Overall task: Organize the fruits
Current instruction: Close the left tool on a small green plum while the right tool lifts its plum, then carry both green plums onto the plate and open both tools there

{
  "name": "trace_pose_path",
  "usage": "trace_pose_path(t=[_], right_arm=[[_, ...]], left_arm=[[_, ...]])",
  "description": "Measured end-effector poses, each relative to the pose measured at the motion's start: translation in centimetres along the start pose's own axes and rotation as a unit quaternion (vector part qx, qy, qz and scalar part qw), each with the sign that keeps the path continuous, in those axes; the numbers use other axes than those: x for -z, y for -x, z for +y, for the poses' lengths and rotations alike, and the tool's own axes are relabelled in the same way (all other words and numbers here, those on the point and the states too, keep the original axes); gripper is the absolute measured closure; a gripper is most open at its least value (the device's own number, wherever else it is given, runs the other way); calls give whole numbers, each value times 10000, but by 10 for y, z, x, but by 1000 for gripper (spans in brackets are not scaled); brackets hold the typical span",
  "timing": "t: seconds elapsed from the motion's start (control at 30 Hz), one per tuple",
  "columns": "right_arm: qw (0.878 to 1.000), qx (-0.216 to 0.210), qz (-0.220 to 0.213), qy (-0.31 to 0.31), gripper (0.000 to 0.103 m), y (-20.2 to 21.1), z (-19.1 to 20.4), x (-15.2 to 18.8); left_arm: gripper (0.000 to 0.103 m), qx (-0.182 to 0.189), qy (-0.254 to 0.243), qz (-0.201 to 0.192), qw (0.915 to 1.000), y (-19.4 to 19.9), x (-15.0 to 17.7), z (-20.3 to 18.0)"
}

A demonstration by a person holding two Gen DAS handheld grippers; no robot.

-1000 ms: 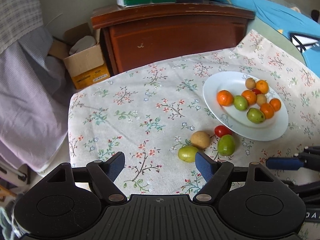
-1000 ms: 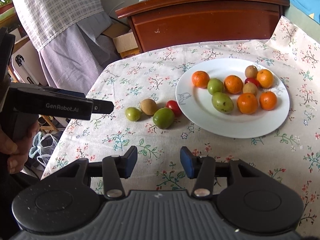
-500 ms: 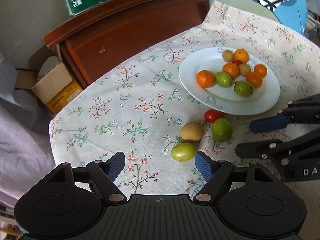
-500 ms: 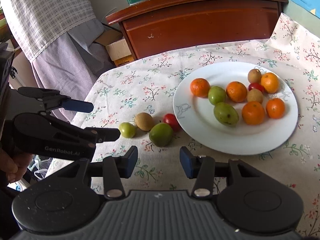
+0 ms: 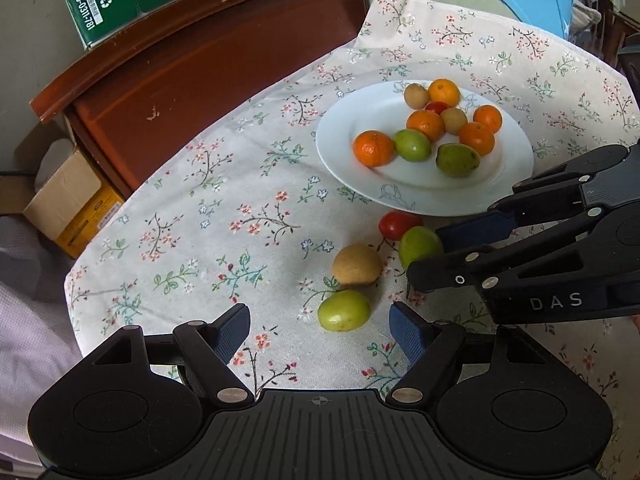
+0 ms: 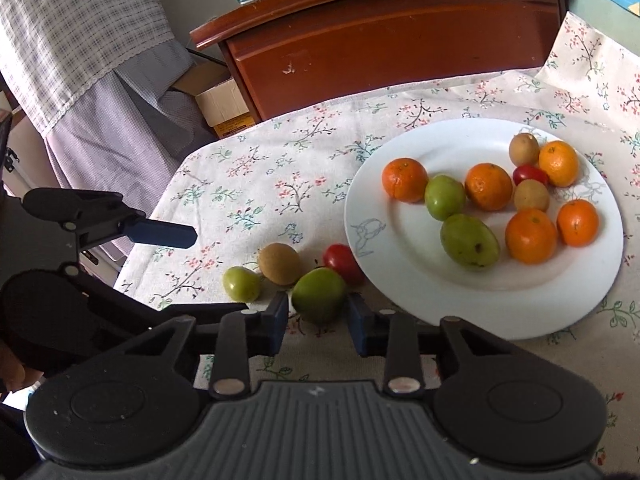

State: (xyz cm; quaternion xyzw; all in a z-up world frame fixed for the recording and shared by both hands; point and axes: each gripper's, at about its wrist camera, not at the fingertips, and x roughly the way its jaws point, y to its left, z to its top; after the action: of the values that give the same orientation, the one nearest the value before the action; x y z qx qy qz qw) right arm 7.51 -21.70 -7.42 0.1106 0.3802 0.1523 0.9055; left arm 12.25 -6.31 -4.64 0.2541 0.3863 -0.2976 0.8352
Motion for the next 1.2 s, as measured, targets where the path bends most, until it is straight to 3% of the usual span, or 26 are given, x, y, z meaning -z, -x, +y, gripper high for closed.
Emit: trace_pose_path(t=[0.2,0.43,0.63,0.87,1.0,1.2], right_arm=[[10000,-60,-8,-55,73,2,-1,0],[9997,-192,-72,-101,73,14,0,-3],[9996,-141,-154,-163,73,27,-3,-4],[9995,-68,-181,-239,73,40,-9,-6],[9996,-5,-218,-167,73,52,-12,-11],[9996,-5,-263,-82,73,73,-22,-24]], left_arm=[[30,72,130,45,9999,-7,1,2],[51,346,299,52,9989,-12,1,2],[58,455,620,70,9970,-14,2,7],[63,403,777,36,9962,-13,3,7],[75,378,810,71,9960,-11,2,5],[75,225,861,104,9960,-5,2,3]])
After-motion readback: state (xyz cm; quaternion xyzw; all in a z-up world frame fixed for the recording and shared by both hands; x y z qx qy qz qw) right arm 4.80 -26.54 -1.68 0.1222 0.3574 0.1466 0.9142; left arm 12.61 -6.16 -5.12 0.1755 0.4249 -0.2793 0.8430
